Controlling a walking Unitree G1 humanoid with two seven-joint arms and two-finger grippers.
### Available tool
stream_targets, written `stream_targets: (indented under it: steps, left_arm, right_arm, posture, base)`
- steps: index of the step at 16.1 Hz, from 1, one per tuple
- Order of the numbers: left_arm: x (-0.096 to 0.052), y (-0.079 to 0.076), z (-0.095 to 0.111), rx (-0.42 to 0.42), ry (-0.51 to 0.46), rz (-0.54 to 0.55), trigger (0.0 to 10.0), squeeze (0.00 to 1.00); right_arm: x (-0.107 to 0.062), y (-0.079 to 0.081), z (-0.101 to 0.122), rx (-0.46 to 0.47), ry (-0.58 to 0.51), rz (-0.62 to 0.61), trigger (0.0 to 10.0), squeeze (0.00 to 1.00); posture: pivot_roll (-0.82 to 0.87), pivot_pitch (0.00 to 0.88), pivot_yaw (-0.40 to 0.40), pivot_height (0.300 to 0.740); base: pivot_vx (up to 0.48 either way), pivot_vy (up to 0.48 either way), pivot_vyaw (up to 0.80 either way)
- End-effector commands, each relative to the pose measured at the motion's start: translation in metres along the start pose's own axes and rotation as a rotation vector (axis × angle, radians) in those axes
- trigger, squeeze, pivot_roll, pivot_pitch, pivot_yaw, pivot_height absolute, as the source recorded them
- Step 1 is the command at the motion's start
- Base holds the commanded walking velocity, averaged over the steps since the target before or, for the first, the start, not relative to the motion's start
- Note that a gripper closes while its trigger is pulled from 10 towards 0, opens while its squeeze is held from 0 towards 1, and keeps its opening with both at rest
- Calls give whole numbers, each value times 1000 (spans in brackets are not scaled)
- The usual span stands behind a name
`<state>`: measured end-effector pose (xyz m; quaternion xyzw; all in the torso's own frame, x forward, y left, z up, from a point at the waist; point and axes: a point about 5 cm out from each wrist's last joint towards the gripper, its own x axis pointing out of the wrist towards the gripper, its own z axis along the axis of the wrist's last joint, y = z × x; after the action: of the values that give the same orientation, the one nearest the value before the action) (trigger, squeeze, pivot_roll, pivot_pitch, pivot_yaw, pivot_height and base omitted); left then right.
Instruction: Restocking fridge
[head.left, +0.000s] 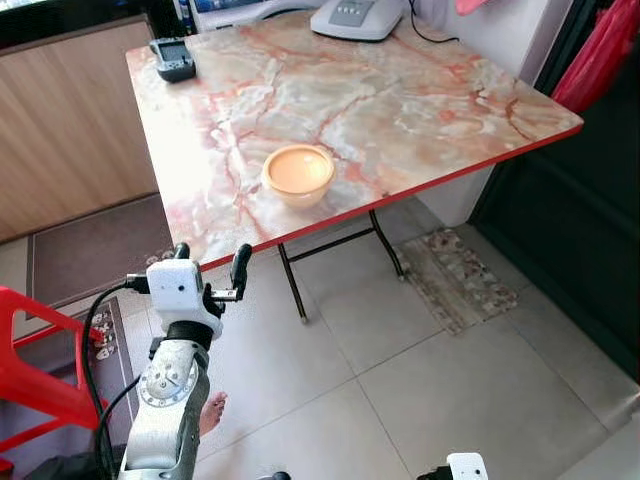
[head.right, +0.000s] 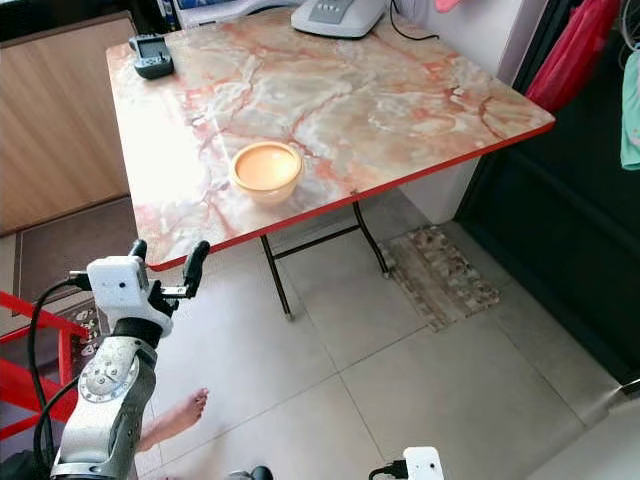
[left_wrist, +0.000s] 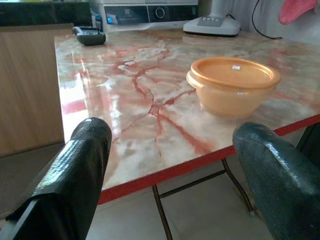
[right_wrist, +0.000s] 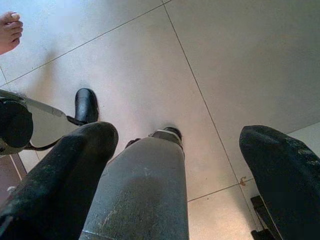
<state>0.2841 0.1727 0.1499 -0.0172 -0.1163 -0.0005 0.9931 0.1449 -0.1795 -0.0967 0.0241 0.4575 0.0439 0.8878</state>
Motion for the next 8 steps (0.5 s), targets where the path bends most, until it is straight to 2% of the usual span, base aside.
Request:
stream_targets:
  steps: [1,6,8]
  left_arm:
    - [1,1,4,-2,0,0,10000,0]
    - [1,-6,4,3,11,-34,10000,0]
    - [1,-8,4,5,15,-45,10000,0]
  right_arm:
    - [-3,1,-12,-4,42,1,10000,0]
    - [-2,1,-12,-48,49,-19,10000,0]
    - [-3,-1,-12,-27,33,-61,10000,0]
  posture:
    - [37,188,27,740]
    - [31,179,34,740]
    - [28,171,38,740]
  base:
    - [0,0,0]
    - [0,0,0]
    - [0,0,0]
